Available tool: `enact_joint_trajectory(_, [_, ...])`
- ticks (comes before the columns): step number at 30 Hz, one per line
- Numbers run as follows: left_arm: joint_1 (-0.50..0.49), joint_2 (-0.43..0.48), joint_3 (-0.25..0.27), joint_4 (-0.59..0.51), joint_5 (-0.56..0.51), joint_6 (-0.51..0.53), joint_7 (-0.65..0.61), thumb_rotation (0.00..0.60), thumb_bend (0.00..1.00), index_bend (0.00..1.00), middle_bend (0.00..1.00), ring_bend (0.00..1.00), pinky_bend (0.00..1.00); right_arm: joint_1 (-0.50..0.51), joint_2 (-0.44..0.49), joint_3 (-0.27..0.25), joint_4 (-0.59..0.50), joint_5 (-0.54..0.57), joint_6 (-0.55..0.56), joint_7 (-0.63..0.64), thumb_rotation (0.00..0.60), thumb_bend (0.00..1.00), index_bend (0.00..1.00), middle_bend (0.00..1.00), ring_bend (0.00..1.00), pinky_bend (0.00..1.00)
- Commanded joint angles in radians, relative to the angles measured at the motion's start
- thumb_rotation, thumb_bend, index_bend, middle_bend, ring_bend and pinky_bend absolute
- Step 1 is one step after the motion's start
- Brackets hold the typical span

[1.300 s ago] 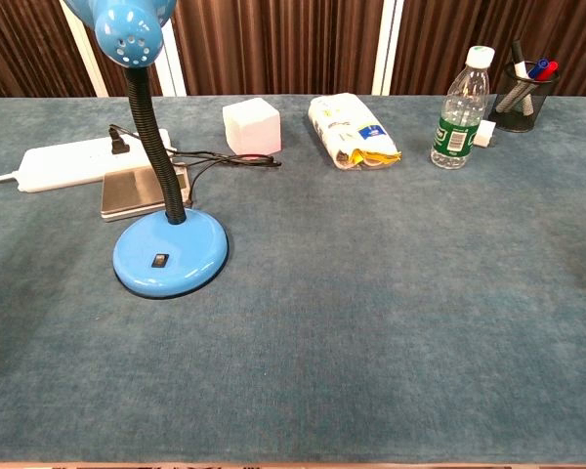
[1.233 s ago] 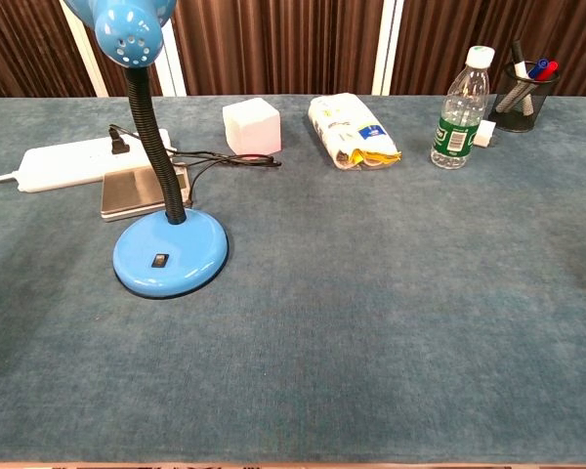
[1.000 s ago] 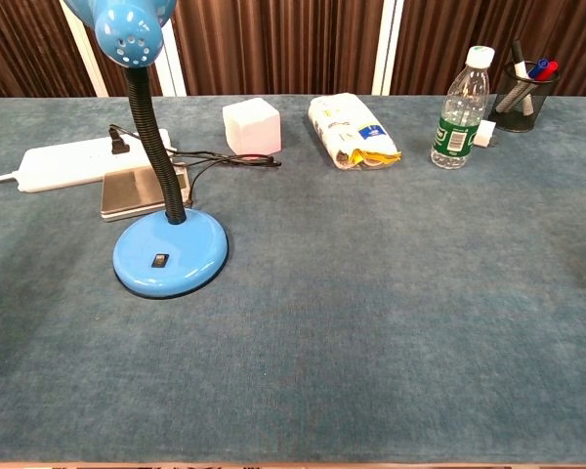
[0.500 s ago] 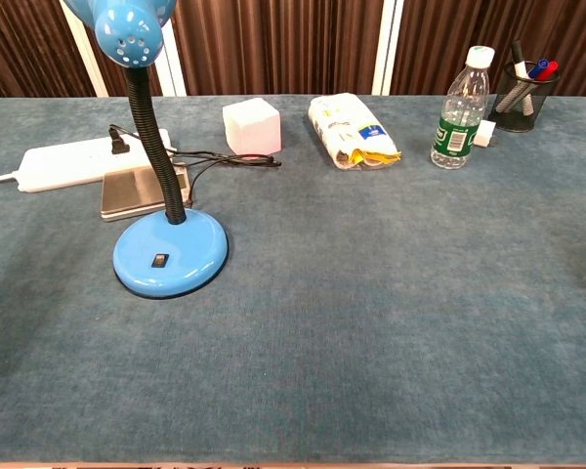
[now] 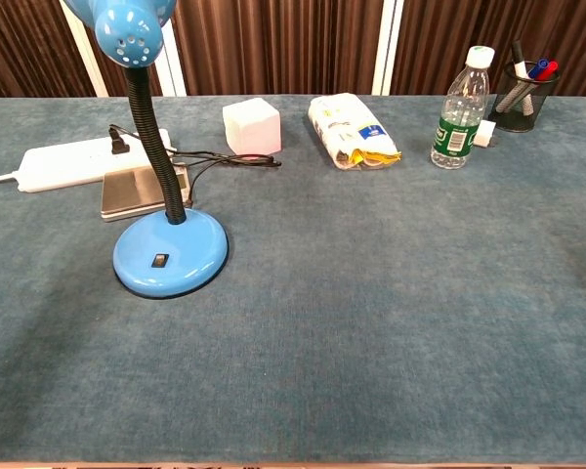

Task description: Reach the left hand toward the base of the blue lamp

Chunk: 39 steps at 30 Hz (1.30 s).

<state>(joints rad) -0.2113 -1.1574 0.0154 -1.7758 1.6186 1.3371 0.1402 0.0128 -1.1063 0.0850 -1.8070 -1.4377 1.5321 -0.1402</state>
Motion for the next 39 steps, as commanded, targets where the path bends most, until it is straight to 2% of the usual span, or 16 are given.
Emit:
enact_joint_trajectory(1, [-0.083,-0.052,0.001,-0.001,0.011,-0.125,0.009,0.600,0.48,0.11,0.61,0.61,0.69,0.000,0.000,0.001,-0.002,0.002,-0.001,0.001,0.600,0.11,0.01,0.02,0.04,0.00])
enact_joint_trajectory(7, [-0.151,-0.147,-0.025,0.016,-0.097,-0.273,0.118,0.600,0.54,0.10,0.64,0.64,0.70,-0.002,-0.002,0.005,-0.006,0.012,0.005,-0.006,0.600,0.11,0.01,0.02,0.04,0.00])
enact_joint_trajectory(15, [-0.191,-0.261,-0.049,0.073,-0.229,-0.348,0.241,0.600,0.55,0.09,0.64,0.64,0.70,-0.002,-0.004,0.009,-0.007,0.027,0.001,-0.015,0.600,0.11,0.01,0.02,0.04,0.00])
enact_joint_trajectory(24, [-0.208,-0.331,-0.058,0.121,-0.307,-0.344,0.334,0.600,0.55,0.09,0.63,0.64,0.70,0.000,-0.005,0.010,-0.006,0.028,0.000,-0.016,0.600,0.11,0.01,0.02,0.04,0.00])
enact_joint_trajectory(39, [-0.230,-0.361,-0.036,0.154,-0.351,-0.365,0.368,0.600,0.55,0.09,0.62,0.64,0.70,0.000,-0.009,0.013,-0.003,0.038,-0.002,-0.020,0.600,0.11,0.01,0.02,0.04,0.00])
